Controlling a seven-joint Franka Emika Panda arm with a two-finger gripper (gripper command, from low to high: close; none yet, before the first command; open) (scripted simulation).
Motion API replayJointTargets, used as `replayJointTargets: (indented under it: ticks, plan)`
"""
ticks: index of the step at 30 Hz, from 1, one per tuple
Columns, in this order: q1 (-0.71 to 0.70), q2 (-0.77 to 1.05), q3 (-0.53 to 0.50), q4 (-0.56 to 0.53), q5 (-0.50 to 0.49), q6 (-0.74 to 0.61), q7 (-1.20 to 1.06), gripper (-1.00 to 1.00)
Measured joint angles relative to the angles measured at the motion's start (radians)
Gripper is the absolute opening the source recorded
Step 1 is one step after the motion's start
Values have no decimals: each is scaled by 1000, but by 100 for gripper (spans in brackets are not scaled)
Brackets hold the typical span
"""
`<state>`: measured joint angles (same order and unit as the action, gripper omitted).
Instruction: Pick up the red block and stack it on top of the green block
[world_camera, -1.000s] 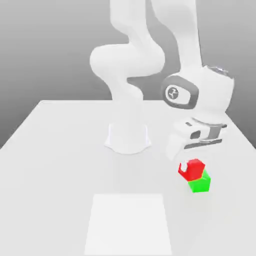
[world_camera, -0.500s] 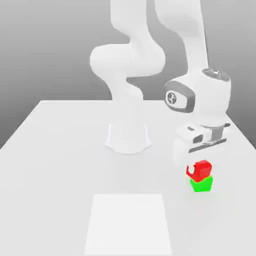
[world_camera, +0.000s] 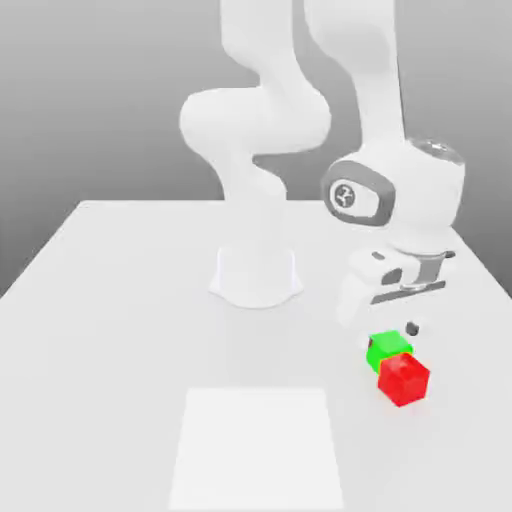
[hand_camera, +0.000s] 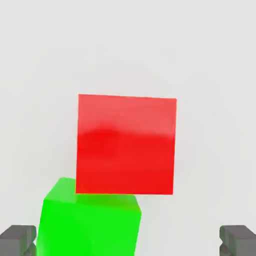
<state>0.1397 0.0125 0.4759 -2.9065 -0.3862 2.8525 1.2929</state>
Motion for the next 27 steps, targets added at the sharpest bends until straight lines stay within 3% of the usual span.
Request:
replayJointTargets:
  ticks: [10, 27]
  plan:
    - [28, -93, 0, -8, 91, -63, -64, 100]
    - [265, -265, -122, -22, 522, -169, -363, 100]
